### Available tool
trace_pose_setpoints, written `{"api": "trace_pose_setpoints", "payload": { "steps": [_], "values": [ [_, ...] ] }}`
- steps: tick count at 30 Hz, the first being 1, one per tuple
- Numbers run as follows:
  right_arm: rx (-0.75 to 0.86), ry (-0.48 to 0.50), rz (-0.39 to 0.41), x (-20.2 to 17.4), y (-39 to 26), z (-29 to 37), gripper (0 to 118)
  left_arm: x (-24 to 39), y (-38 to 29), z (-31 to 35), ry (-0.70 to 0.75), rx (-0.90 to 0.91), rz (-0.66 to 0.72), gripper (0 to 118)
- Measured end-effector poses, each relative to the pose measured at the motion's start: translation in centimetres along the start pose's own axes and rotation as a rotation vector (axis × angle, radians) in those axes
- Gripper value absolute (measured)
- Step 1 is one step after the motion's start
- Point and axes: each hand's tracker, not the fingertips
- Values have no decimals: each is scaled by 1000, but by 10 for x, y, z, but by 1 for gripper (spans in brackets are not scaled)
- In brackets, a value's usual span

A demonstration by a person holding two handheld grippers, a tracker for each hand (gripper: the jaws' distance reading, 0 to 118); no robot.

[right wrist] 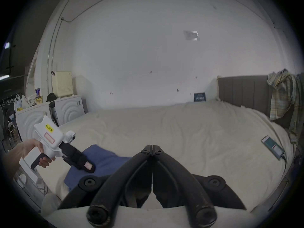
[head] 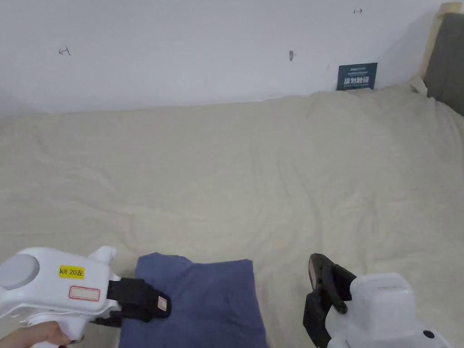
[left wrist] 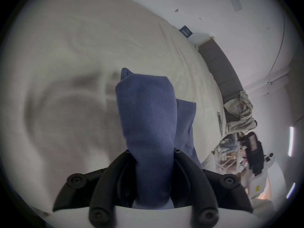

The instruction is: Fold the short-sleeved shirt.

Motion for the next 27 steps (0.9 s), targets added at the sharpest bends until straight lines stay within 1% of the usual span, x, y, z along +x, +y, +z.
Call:
{"api": "trace_pose_setpoints", "payload": {
  "steps": [3,6,7,9,11,13,15,16,18,19,20,22,24,27],
  "values": [
    [37,0,-5,-14,9,1,0,-32,6,33,73,18,42,28],
    [68,-12,10,-26,16,0,0,-65,11,63,116,44,43,28],
    [73,-14,18,-30,18,-1,0,-78,14,72,145,57,77,28],
    [82,-17,25,-35,22,-4,0,-97,17,89,182,65,70,28],
    [82,-13,19,-38,26,-8,0,-115,21,104,257,61,61,28],
    [83,-19,23,-42,29,-11,0,-134,27,119,323,71,89,28],
    [90,-38,47,-47,30,-14,0,-153,36,130,383,63,73,28],
    [87,-38,56,-48,31,-16,0,-162,41,136,448,62,49,28],
    [82,-40,60,-51,32,-19,0,-174,48,148,547,83,66,28],
    [73,-35,52,-51,32,-22,0,-180,54,153,607,83,21,28],
    [68,-35,45,-52,32,-24,0,-185,56,157,636,85,23,28],
    [62,-37,43,-54,31,-28,0,-197,62,166,651,82,31,28],
    [57,-42,62,-55,31,-31,0,-208,67,172,663,81,49,28],
    [52,-45,71,-57,32,-34,0,-212,73,174,859,51,-71,28]
  ]
}}
